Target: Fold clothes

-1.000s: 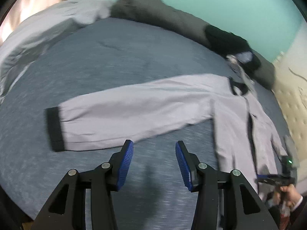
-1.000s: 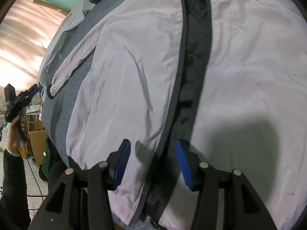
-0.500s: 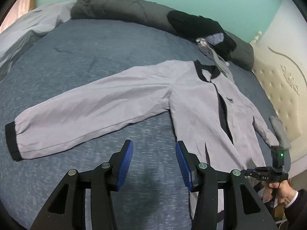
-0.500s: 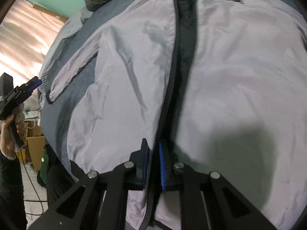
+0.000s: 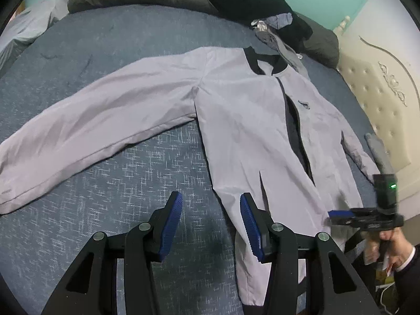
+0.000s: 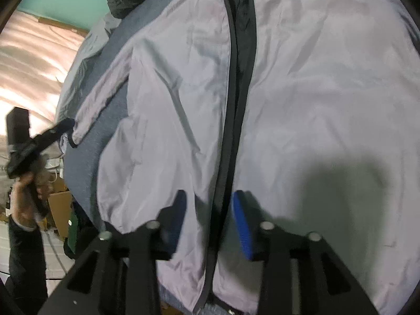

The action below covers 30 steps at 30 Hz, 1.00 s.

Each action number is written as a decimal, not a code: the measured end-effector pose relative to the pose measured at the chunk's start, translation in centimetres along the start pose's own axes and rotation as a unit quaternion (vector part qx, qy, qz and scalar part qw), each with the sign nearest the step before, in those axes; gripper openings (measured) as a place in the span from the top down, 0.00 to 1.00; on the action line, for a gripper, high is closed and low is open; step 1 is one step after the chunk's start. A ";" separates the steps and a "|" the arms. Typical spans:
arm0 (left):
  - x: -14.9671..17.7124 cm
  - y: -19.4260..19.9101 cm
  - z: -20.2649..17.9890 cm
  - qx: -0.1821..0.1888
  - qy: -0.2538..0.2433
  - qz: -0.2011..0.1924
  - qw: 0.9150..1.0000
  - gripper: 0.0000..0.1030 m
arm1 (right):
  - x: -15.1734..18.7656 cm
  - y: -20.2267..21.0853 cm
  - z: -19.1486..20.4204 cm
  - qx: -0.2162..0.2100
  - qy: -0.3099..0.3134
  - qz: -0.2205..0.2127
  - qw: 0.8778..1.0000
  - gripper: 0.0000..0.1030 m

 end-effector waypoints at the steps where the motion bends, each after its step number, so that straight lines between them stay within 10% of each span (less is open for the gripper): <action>1: 0.0 -0.5 0.0 -0.002 -0.001 0.002 1.000 0.52 | -0.4 0.6 0.0 -0.003 0.002 -0.006 1.000 0.61; 18: -5.1 -7.2 1.7 -0.008 0.048 -0.071 0.996 0.52 | -18.8 0.9 3.2 -0.036 -0.025 -0.137 0.990 0.52; 30: -4.2 -9.8 2.9 -0.003 0.059 -0.095 0.994 0.51 | -28.2 -4.2 6.3 -0.010 -0.027 -0.135 0.990 0.52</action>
Point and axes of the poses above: each gripper's, at about its wrist camera, not at the fingertips, and y roughly against the way its jaws point, z to its left, x to its underside, the point moved 3 cm from there along -y, roughly the way its jaws point, and after that the axes turned 15 degrees about -y, right-handed, at the moved point
